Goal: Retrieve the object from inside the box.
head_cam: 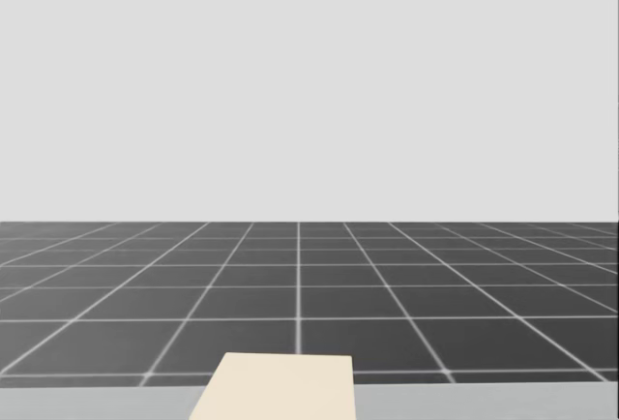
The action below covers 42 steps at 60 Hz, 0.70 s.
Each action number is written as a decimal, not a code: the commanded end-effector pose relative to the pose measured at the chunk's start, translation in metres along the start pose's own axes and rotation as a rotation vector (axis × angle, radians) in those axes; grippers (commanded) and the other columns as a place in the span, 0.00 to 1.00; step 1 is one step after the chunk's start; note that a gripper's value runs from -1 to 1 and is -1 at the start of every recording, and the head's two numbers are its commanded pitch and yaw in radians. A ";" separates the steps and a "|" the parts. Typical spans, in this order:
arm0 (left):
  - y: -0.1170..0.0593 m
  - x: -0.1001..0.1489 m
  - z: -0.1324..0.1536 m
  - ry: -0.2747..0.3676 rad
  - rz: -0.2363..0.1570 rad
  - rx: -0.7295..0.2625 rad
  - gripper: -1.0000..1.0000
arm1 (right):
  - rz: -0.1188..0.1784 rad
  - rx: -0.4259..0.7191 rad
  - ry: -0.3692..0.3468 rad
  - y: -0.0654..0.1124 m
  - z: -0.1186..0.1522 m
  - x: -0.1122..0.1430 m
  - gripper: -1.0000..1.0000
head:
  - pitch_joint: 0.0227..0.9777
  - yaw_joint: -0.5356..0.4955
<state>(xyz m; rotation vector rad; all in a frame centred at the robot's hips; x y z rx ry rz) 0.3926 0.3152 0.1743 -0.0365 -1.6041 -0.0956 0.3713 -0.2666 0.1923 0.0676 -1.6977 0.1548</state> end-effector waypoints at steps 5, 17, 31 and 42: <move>-0.020 -0.018 0.002 0.075 -0.029 -0.196 0.00 | 0.009 0.219 0.083 0.023 0.003 -0.027 0.00 | 0.05 0.49; -0.049 -0.020 0.019 0.041 -0.114 -0.446 0.00 | 0.007 0.415 0.036 0.050 0.014 -0.031 0.00 | 0.05 0.49; -0.067 -0.022 0.031 0.015 -0.161 -0.561 0.00 | -0.002 0.609 -0.039 0.091 0.036 -0.028 0.00 | 0.05 0.49; -0.072 -0.025 0.032 0.016 -0.168 -0.593 0.00 | -0.053 0.717 -0.036 0.116 0.042 -0.035 0.00 | 0.06 0.48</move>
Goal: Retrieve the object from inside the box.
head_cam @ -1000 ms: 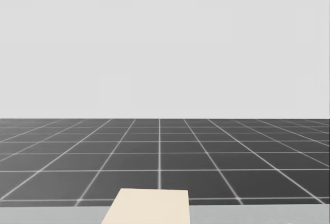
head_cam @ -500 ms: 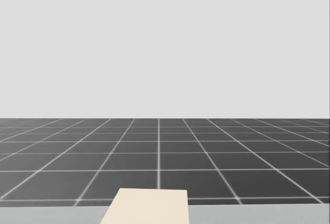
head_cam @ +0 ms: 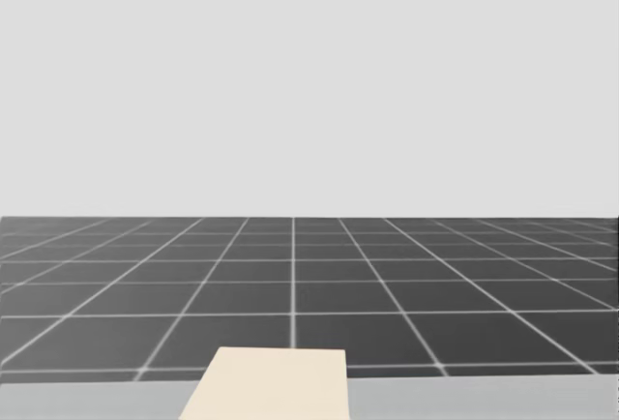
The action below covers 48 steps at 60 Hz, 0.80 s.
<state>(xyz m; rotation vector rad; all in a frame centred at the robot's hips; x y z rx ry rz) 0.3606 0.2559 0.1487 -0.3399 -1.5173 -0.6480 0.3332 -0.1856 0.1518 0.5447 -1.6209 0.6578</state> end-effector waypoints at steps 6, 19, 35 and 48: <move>-0.012 -0.002 -0.002 0.003 -0.023 -0.047 0.00 | -0.038 0.146 -0.026 0.036 -0.011 -0.012 0.00 | 0.07 0.47; -0.015 -0.004 -0.004 0.015 -0.045 -0.050 0.00 | -0.080 0.240 -0.007 0.047 -0.021 -0.017 0.00 | 0.08 0.46; -0.016 -0.005 -0.004 0.023 -0.066 -0.056 0.00 | -0.091 0.264 0.077 0.036 -0.046 -0.041 0.00 | 0.11 0.44; -0.014 -0.003 -0.003 0.019 -0.081 -0.051 0.00 | -0.105 0.306 0.111 0.037 -0.075 -0.052 0.00 | 0.13 0.44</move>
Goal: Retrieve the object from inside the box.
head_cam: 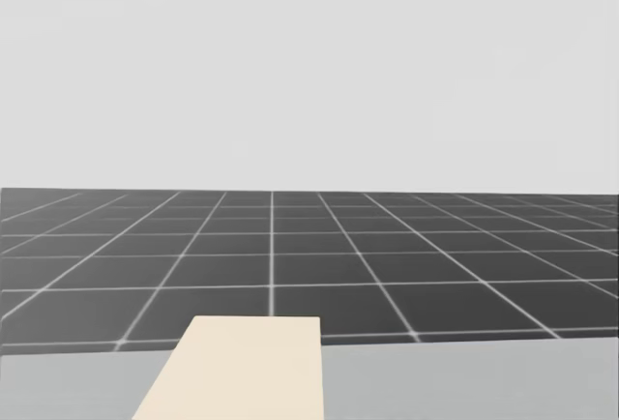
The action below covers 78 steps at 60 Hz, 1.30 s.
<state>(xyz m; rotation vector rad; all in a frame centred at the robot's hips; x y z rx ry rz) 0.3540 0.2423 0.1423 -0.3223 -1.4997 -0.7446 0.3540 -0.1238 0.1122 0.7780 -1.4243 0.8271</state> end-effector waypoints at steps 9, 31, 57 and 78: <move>0.001 0.000 0.001 -0.001 -0.029 0.005 0.00 | -0.007 0.048 0.053 -0.008 -0.038 -0.015 0.00 | 0.14 0.44; 0.000 0.000 0.002 0.006 -0.061 0.011 0.00 | 0.022 0.021 0.096 -0.016 -0.062 -0.020 0.00 | 0.14 0.45; 0.003 0.001 0.002 -0.001 -0.059 0.029 0.00 | 0.077 -0.141 0.021 -0.025 0.013 0.005 1.00 | 0.13 0.45; 0.008 0.003 0.003 -0.010 -0.046 0.044 0.00 | 0.115 -0.342 -0.078 -0.042 0.112 0.033 1.00 | 0.11 0.44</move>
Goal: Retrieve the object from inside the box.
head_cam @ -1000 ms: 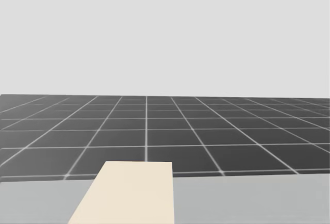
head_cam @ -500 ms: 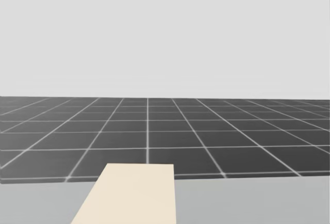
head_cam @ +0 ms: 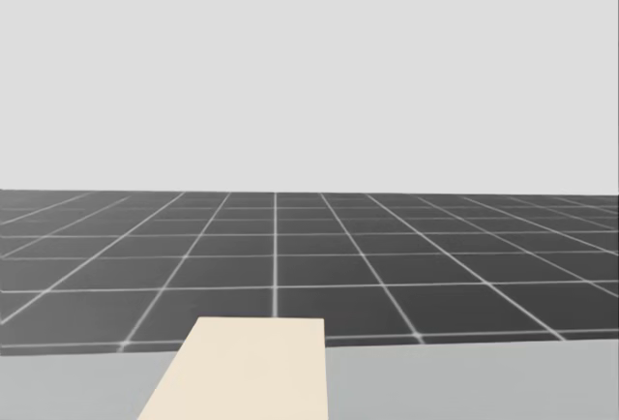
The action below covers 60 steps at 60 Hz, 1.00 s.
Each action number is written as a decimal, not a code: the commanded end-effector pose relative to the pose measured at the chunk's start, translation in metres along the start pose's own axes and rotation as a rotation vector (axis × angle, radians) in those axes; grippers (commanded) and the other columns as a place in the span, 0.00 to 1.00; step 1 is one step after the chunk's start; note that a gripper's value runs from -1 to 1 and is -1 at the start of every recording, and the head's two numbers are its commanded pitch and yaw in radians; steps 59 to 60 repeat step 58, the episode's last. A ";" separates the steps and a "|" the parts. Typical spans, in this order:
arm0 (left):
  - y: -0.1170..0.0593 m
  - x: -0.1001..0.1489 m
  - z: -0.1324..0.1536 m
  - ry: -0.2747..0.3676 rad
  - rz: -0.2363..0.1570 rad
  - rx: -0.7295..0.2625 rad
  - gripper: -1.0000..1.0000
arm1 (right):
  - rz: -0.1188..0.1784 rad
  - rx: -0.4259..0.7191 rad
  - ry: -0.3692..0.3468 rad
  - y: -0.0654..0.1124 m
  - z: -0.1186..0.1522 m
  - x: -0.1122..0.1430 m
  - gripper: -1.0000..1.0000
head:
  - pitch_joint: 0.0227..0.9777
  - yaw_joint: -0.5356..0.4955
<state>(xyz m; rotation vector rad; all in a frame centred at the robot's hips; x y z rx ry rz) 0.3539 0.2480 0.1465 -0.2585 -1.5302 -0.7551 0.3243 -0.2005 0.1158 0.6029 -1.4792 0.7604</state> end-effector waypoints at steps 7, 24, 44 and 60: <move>0.003 0.000 0.000 -0.007 0.007 0.010 0.00 | 0.052 -0.240 -0.112 -0.045 0.049 0.032 1.00 | 0.11 0.44; 0.006 0.001 0.000 -0.009 0.010 0.019 0.00 | 0.095 -0.327 -0.196 -0.067 0.068 0.071 1.00 | 0.11 0.44; 0.009 0.001 0.002 -0.011 0.011 0.028 0.00 | 0.206 -0.397 -0.305 -0.089 0.070 0.155 1.00 | 0.11 0.45; 0.009 0.000 0.001 -0.003 0.013 0.035 0.00 | 0.275 -0.400 -0.362 -0.095 0.052 0.211 1.00 | 0.11 0.45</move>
